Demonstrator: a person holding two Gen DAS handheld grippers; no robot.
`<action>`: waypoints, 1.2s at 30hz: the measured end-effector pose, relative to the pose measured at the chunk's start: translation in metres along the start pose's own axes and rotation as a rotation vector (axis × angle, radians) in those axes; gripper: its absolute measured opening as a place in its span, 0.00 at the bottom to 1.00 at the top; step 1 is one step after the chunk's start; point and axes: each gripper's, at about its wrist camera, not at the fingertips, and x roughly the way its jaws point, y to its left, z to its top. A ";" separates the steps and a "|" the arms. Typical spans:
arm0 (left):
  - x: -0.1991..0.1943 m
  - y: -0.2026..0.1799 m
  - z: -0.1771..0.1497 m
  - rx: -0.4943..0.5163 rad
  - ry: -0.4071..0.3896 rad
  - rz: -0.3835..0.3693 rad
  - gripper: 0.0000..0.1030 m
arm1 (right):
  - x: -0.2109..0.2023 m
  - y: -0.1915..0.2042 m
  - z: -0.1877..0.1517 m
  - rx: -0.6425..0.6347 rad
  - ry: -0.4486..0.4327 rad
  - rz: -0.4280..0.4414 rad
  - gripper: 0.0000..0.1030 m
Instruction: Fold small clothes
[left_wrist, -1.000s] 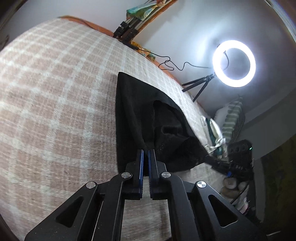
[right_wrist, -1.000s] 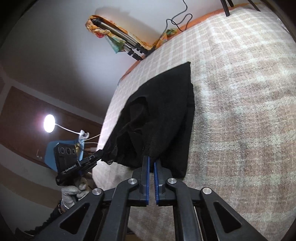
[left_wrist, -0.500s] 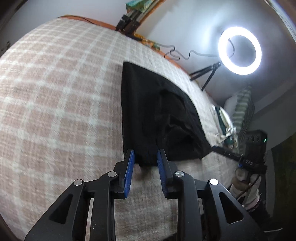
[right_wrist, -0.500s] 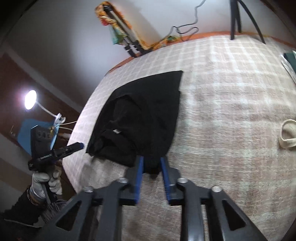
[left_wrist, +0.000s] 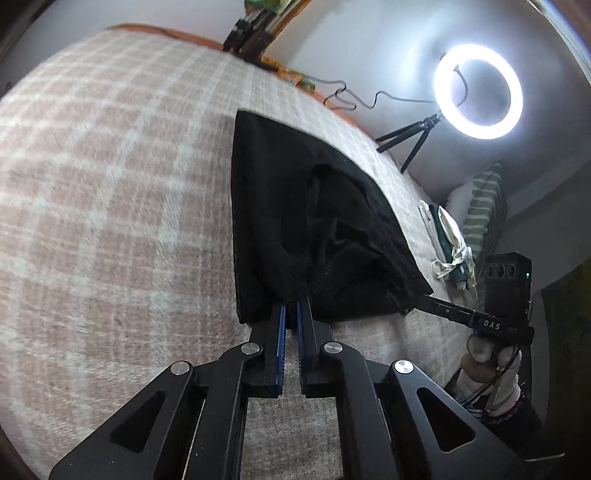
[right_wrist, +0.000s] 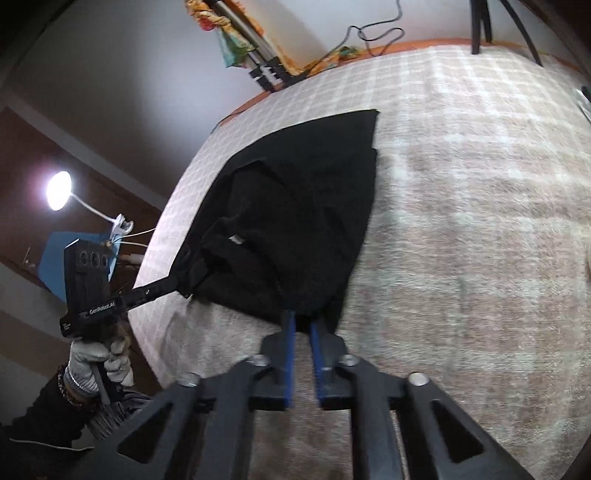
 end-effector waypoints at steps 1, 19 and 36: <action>-0.004 0.000 0.000 0.011 -0.011 0.010 0.04 | -0.003 0.004 0.000 -0.018 -0.011 0.001 0.01; -0.025 0.000 -0.004 0.026 -0.032 0.068 0.21 | -0.038 -0.008 0.002 -0.058 -0.090 -0.147 0.30; 0.008 -0.025 0.014 0.122 -0.046 0.126 0.25 | -0.006 0.031 0.101 -0.245 -0.203 -0.132 0.29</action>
